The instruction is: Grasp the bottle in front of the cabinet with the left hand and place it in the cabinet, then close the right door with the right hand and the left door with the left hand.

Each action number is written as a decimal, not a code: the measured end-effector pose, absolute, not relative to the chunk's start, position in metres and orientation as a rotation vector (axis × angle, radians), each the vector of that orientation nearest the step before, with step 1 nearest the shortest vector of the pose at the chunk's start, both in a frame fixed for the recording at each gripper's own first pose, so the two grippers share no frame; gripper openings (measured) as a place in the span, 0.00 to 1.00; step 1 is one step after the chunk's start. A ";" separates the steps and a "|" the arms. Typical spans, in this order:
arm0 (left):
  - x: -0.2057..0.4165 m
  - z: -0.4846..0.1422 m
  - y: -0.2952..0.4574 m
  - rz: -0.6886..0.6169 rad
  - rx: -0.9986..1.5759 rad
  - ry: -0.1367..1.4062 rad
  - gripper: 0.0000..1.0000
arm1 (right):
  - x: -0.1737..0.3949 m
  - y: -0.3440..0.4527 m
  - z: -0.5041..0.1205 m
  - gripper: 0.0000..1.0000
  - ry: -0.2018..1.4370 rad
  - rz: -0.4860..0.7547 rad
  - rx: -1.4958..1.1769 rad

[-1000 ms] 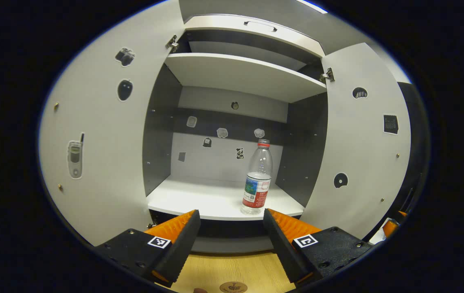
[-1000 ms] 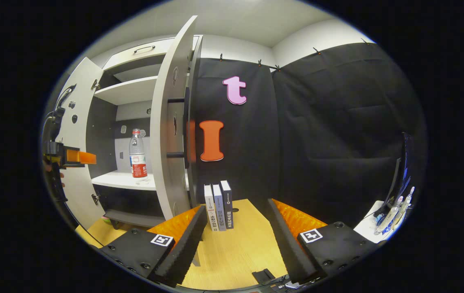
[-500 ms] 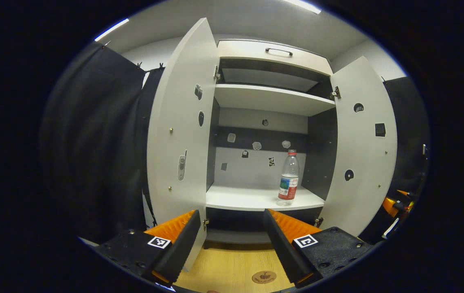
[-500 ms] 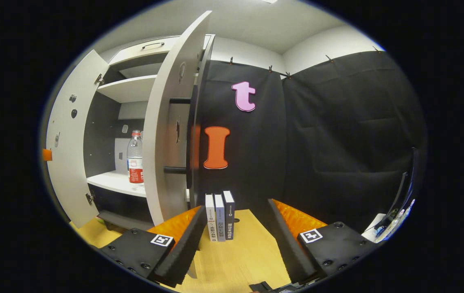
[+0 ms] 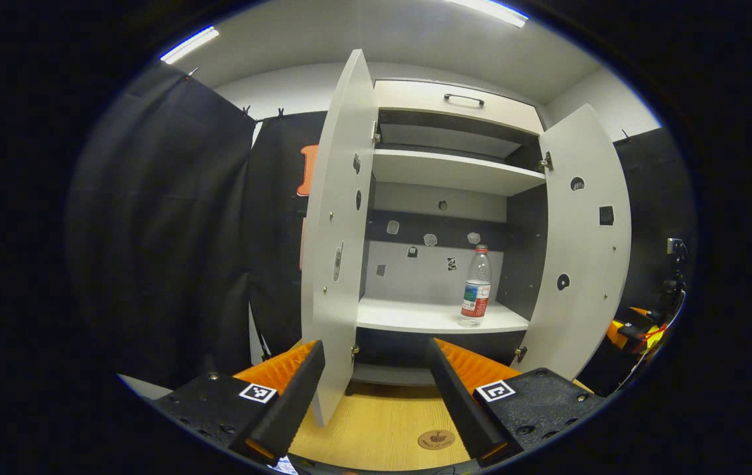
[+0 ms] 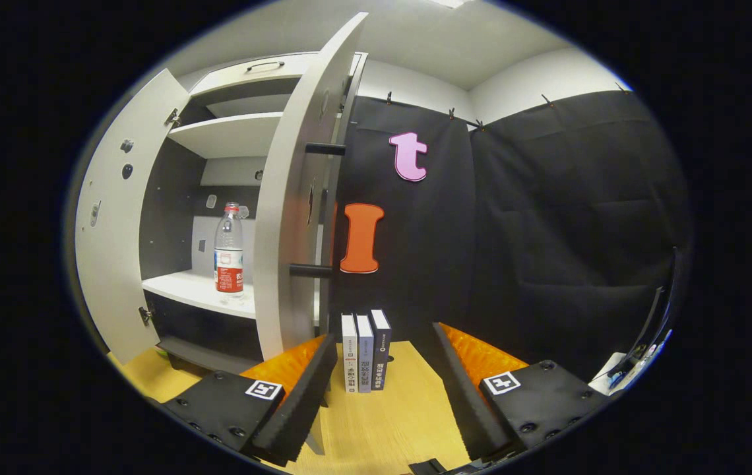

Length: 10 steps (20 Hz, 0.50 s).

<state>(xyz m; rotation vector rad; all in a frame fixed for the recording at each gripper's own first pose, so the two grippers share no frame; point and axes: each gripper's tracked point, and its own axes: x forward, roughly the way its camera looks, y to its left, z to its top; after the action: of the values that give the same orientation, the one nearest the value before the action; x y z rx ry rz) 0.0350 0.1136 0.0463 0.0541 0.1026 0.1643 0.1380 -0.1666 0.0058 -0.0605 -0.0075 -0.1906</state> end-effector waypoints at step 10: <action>0.029 0.035 0.139 0.178 0.004 0.134 0.95 | 0.146 -0.097 0.005 0.94 -0.009 -0.051 -0.036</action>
<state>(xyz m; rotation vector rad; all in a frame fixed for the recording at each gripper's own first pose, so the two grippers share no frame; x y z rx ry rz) 0.0287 0.1388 0.0348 0.0044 0.1344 0.1777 0.1462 -0.0968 0.0050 -0.0357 -0.0088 -0.0507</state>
